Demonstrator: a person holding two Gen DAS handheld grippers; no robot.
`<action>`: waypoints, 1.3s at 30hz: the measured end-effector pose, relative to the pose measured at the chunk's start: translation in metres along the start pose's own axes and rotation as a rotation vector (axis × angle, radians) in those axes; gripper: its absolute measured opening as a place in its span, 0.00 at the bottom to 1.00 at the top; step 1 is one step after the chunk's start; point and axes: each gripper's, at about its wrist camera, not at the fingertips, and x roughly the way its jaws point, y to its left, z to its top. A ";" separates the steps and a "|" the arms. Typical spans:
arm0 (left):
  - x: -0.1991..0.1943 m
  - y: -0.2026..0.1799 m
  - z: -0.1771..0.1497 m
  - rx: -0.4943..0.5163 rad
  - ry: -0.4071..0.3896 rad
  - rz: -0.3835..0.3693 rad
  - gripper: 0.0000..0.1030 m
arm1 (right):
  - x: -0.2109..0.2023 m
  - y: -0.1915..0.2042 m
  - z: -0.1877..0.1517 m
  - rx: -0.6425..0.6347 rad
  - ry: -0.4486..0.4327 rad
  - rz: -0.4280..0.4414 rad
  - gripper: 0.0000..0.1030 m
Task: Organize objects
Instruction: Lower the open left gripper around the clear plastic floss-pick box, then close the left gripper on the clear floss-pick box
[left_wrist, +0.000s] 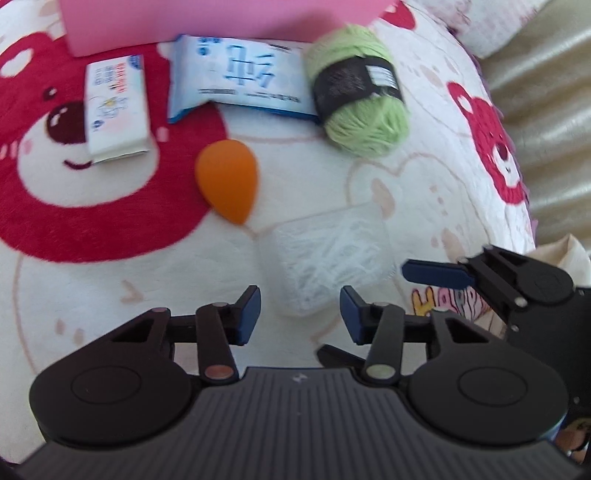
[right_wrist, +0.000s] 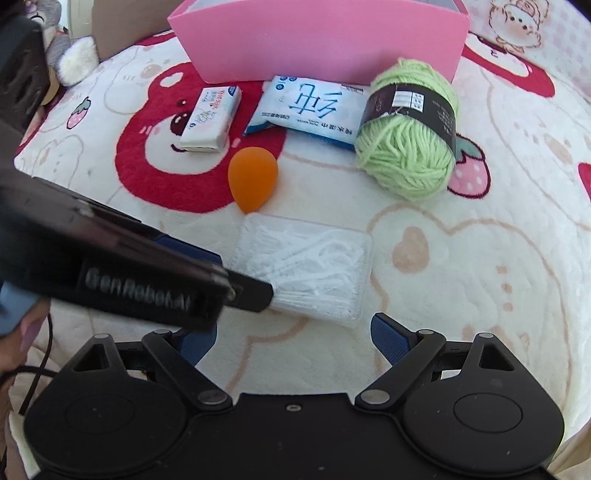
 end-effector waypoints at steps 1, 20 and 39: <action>0.001 -0.002 0.000 0.003 -0.001 -0.003 0.42 | 0.001 0.000 -0.001 0.003 0.000 0.001 0.90; 0.004 0.016 0.012 -0.100 -0.025 -0.057 0.38 | 0.014 0.003 0.016 -0.004 0.085 0.009 0.90; 0.011 0.027 0.024 -0.150 -0.016 -0.101 0.40 | 0.036 -0.015 0.013 0.118 0.032 0.022 0.85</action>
